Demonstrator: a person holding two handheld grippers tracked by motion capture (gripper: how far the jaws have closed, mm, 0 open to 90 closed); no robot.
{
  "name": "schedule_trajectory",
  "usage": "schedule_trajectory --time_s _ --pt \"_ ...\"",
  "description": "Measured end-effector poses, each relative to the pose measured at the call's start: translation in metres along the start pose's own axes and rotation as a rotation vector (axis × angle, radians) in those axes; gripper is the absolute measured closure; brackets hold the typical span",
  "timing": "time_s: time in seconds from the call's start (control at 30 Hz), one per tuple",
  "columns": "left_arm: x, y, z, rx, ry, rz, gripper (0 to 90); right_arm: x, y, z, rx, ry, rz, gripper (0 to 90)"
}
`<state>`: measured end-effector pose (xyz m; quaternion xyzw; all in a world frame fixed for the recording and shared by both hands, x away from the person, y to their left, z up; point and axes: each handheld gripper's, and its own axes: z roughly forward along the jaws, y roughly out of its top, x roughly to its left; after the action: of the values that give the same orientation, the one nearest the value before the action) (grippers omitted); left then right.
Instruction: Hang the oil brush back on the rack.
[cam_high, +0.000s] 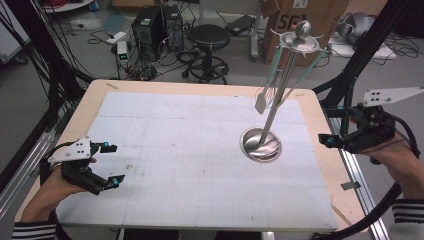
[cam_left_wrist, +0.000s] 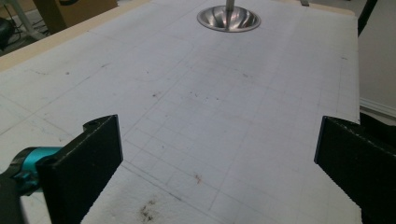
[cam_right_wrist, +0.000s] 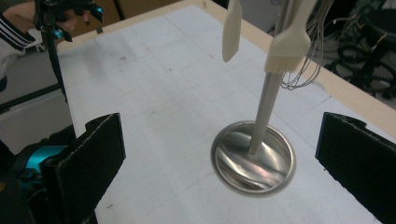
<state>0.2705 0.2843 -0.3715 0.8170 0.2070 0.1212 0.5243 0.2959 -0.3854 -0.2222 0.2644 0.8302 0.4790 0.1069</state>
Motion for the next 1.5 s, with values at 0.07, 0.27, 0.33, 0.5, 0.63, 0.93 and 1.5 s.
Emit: schedule_trajectory --time_s 0.07,0.27,0.33,0.5,0.63,0.93,1.5 --pt "-0.001 0.000 -0.001 -0.005 0.003 0.000 1.6 0.006 -0.004 0.001 -0.021 -0.013 -0.009 0.0" --pt "-0.003 0.000 -0.003 -0.007 -0.002 0.012 1.6 0.022 -0.022 0.005 -0.078 -0.044 0.009 0.0" --pt "-0.005 0.001 -0.003 -0.011 -0.004 0.013 1.7 0.028 -0.028 0.008 -0.093 -0.050 0.006 0.0" --pt "-0.008 0.003 -0.003 -0.024 -0.010 0.020 1.7 0.043 -0.044 0.027 -0.108 -0.047 0.006 0.0" --pt "-0.010 0.004 -0.003 -0.029 -0.007 0.023 1.6 0.049 -0.054 0.047 -0.125 -0.027 0.010 0.0" --pt "-0.010 0.002 0.001 -0.028 -0.012 0.020 1.7 0.058 -0.069 0.092 -0.144 -0.034 0.017 0.0" --pt "-0.011 -0.004 0.003 -0.025 -0.015 0.021 1.6 0.062 -0.095 0.132 -0.123 -0.014 0.011 0.0"
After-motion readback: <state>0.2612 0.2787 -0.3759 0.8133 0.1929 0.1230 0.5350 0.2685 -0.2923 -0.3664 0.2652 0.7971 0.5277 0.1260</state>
